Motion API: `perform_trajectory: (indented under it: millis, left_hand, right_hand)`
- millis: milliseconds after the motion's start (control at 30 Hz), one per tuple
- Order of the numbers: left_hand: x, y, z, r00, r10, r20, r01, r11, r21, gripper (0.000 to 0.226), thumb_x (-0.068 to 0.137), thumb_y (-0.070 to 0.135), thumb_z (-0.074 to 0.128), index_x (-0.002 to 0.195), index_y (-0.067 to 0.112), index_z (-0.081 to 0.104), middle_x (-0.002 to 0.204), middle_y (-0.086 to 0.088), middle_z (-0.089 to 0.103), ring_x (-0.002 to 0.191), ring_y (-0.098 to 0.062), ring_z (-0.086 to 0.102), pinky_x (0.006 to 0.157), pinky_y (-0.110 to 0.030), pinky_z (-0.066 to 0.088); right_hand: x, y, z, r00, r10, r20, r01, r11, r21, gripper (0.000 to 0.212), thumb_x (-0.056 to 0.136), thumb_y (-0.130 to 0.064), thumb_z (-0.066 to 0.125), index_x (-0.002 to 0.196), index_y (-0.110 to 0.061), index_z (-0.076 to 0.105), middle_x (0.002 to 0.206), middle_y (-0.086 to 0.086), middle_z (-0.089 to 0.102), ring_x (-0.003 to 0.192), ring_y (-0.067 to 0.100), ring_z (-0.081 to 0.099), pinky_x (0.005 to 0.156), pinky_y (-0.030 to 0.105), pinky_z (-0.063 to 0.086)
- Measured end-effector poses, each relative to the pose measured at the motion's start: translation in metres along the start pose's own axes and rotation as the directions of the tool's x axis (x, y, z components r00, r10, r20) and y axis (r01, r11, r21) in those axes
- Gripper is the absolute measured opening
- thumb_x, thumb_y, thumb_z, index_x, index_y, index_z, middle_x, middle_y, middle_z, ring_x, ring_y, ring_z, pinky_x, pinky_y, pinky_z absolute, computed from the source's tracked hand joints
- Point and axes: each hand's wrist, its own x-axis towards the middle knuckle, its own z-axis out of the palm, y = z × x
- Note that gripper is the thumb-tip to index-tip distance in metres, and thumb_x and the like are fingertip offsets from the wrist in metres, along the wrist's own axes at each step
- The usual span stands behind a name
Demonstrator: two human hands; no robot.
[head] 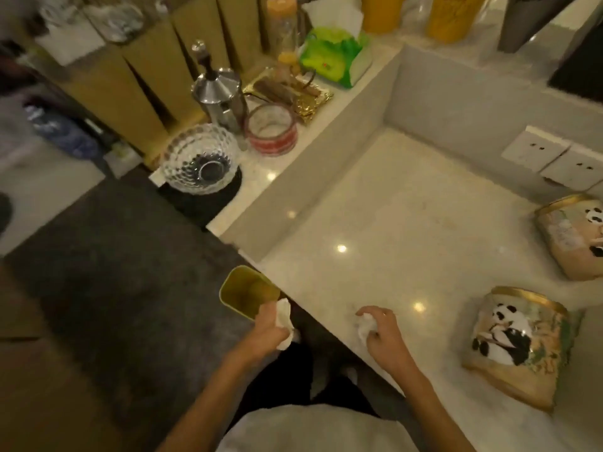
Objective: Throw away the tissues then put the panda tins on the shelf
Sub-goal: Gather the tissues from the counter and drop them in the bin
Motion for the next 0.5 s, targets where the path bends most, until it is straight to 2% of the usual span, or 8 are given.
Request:
perform_trajectory:
  millis: [67, 133, 267, 333, 400, 467, 500]
  left_hand:
    - [-0.029, -0.027, -0.002, 0.996, -0.067, -0.062, 0.067, 0.998, -0.001, 0.064, 0.090, 0.004, 0.058, 0.144, 0.007, 0.025, 0.140, -0.009, 0.029, 0.137, -0.028, 0.033, 0.105, -0.032, 0.036]
    - [-0.054, -0.056, -0.008, 0.980, -0.151, -0.127, 0.151, 0.988, -0.009, 0.055, 0.097, 0.004, 0.052, 0.146, 0.006, 0.028, 0.146, -0.014, 0.030, 0.139, -0.029, 0.034, 0.113, -0.037, 0.034]
    - [-0.094, -0.126, -0.026, 0.934, -0.298, -0.197, 0.270, 0.950, -0.156, 0.044, 0.100, 0.011, 0.054, 0.142, 0.005, 0.041, 0.144, -0.016, 0.044, 0.132, -0.029, 0.047, 0.107, -0.035, 0.041]
    - [-0.110, -0.159, -0.036, 0.902, -0.348, -0.255, 0.295, 0.929, -0.224, 0.043, 0.097, 0.015, 0.061, 0.137, 0.008, 0.049, 0.136, -0.014, 0.053, 0.119, -0.024, 0.056, 0.095, -0.028, 0.051]
    - [-0.118, -0.190, -0.049, 0.874, -0.386, -0.297, 0.302, 0.908, -0.292, 0.038, 0.094, 0.018, 0.066, 0.131, 0.013, 0.057, 0.121, -0.006, 0.060, 0.107, -0.018, 0.060, 0.078, -0.017, 0.050]
    - [-0.121, -0.215, -0.067, 0.861, -0.378, -0.339, 0.282, 0.911, -0.300, 0.028, 0.091, 0.018, 0.070, 0.116, 0.030, 0.064, 0.104, 0.010, 0.062, 0.104, -0.012, 0.065, 0.072, -0.010, 0.047]
    - [-0.120, -0.227, -0.079, 0.856, -0.367, -0.365, 0.272, 0.919, -0.285, 0.030, 0.090, 0.017, 0.071, 0.101, 0.044, 0.064, 0.094, 0.018, 0.062, 0.097, -0.001, 0.066, 0.066, -0.008, 0.047]
  right_hand:
    - [-0.001, -0.010, 0.020, 0.992, -0.021, 0.122, 0.021, 1.000, -0.003, 0.025, 0.099, -0.008, 0.052, 0.120, -0.015, 0.063, 0.128, 0.009, 0.051, 0.112, 0.019, 0.055, 0.102, 0.028, 0.044]
    - [0.005, -0.027, 0.045, 0.964, -0.038, 0.262, 0.051, 0.998, -0.045, 0.027, 0.098, -0.010, 0.050, 0.122, -0.015, 0.062, 0.125, 0.008, 0.052, 0.112, 0.024, 0.057, 0.098, 0.032, 0.047]
    - [0.018, -0.086, 0.104, 0.854, -0.130, 0.503, 0.228, 0.964, -0.138, 0.034, 0.094, -0.001, 0.049, 0.120, -0.018, 0.065, 0.122, 0.011, 0.052, 0.109, 0.029, 0.054, 0.090, 0.030, 0.044]
    - [0.018, -0.109, 0.135, 0.824, -0.142, 0.549, 0.256, 0.957, -0.136, 0.033, 0.095, -0.004, 0.049, 0.122, -0.017, 0.063, 0.122, 0.008, 0.052, 0.109, 0.025, 0.055, 0.091, 0.028, 0.046]
    - [0.018, -0.123, 0.164, 0.812, -0.109, 0.573, 0.221, 0.966, -0.130, 0.031, 0.097, -0.012, 0.050, 0.128, -0.016, 0.056, 0.121, 0.002, 0.052, 0.106, 0.018, 0.058, 0.093, 0.031, 0.052]
    - [0.023, -0.134, 0.193, 0.791, -0.081, 0.606, 0.198, 0.972, -0.128, 0.030, 0.099, -0.012, 0.047, 0.128, -0.014, 0.055, 0.121, 0.002, 0.051, 0.104, 0.016, 0.060, 0.092, 0.035, 0.056]
    - [0.027, -0.139, 0.207, 0.779, -0.078, 0.622, 0.210, 0.967, -0.141, 0.029, 0.099, -0.009, 0.047, 0.126, -0.013, 0.056, 0.122, 0.004, 0.050, 0.104, 0.017, 0.059, 0.092, 0.035, 0.056]
